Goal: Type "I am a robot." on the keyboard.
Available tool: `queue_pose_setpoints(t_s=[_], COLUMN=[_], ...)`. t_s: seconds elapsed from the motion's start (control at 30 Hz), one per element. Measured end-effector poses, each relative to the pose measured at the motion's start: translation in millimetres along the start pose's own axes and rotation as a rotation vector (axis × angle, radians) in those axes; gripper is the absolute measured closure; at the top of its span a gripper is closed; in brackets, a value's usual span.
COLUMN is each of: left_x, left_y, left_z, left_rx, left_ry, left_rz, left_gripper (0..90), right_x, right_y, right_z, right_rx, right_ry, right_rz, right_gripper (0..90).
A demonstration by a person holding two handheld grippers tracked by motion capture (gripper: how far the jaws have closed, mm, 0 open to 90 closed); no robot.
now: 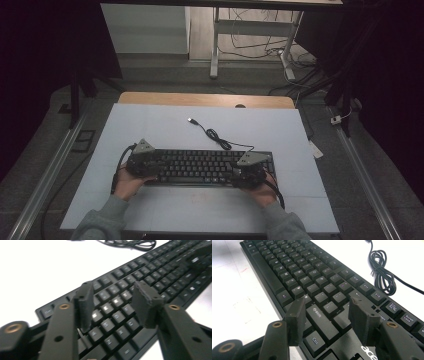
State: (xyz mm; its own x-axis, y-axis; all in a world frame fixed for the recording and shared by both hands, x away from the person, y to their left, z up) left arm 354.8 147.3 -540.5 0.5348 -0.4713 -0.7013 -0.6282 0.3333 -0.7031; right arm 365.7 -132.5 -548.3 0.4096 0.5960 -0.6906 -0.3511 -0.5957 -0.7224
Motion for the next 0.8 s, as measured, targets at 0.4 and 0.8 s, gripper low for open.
queue_pose_setpoints(t_s=[0.4,0.8], left_x=[0.4,3.2], left_y=[2.4,3.7], left_z=[1.6,1.2], left_rx=[0.001,0.004], left_ry=[-0.011,-0.011], left_rz=[0.014,0.027], left_gripper=[43.3,41.8], right_x=[-0.7,13.3], right_y=[-3.2,-22.9], right_z=[0.7,4.2], right_rx=[0.006,0.020], right_ry=[-0.005,-0.010], right_rz=[-0.019,-0.034], right_gripper=[48.0,51.8])
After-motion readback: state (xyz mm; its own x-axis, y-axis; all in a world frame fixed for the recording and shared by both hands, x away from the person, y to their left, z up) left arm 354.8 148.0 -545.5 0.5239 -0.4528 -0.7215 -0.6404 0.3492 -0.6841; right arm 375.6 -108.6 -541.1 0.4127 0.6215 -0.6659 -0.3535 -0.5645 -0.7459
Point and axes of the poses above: each handheld gripper's, and its own axes: x roughly forward along the jaws, y roughly out of its underside, z roughly to its left, the point moved 7 cm from there along x, roughly forward along the jaws, and after that the axes turned 6 degrees about z, right-handed, at the moved point
